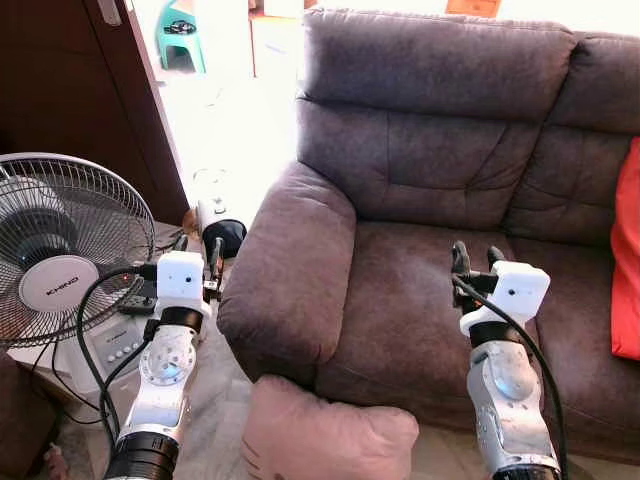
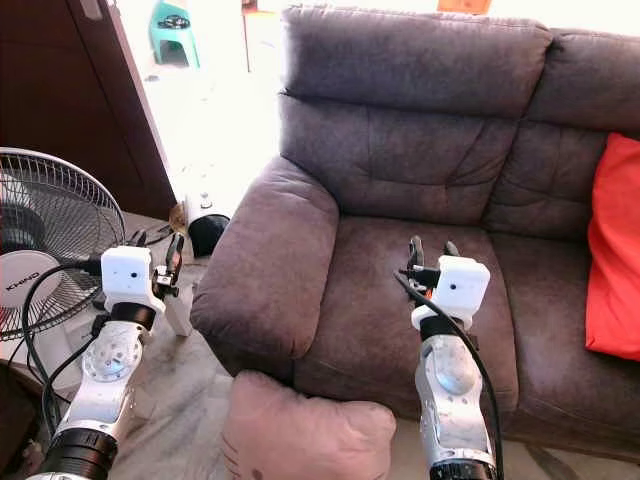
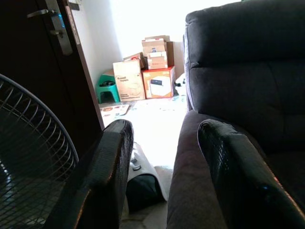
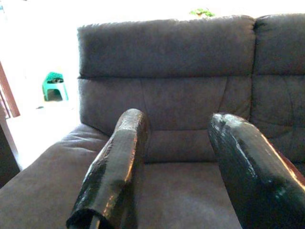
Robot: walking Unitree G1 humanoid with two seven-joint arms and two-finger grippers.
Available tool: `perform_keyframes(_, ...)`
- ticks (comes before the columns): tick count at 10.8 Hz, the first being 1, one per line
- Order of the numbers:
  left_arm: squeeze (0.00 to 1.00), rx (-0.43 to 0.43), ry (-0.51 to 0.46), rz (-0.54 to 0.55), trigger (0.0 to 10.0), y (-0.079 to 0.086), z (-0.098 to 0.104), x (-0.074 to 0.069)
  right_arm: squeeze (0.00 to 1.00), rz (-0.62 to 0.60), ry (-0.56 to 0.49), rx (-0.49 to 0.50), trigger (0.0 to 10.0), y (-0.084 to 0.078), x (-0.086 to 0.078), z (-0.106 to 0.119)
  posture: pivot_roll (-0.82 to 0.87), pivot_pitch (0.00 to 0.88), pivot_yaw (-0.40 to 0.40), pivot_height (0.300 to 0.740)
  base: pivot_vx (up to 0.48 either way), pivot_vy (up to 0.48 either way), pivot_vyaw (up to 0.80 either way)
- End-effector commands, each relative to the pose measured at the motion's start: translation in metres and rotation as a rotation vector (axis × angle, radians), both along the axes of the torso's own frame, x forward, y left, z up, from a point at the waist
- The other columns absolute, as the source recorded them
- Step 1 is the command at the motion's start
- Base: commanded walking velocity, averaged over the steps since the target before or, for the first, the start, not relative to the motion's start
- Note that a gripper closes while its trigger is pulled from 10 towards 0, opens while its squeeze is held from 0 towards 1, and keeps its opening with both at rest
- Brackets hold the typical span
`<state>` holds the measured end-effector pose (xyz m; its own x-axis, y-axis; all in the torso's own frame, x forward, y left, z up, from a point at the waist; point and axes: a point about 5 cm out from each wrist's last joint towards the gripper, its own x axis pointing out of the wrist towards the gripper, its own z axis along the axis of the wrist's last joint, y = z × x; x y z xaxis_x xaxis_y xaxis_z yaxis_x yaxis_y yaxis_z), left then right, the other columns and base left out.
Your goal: Move the pillow to the sofa from floor
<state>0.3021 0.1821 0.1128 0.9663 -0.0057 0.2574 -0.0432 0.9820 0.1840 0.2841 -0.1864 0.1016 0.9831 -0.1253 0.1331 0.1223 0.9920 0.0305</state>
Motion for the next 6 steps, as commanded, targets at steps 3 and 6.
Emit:
perform_keyframes(3, 0.0, -0.009, -0.024, -0.01, 10.0, -0.001, 0.0084, 0.0023, 0.0, -0.001, -0.03, -0.006, 10.0, -0.0004, 0.0029, 0.0097, 0.07, 0.0, -0.03, 0.712, 0.0, 0.0, 0.0)
perform_keyframes(6, 0.0, -0.007, -0.032, -0.01, 10.0, -0.0012, 0.0118, 0.0054, 0.0, 0.003, -0.042, -0.027, 10.0, 0.0006, 0.0044, 0.0122, 0.07, 0.007, -0.032, 0.665, 0.0, 0.0, 0.0)
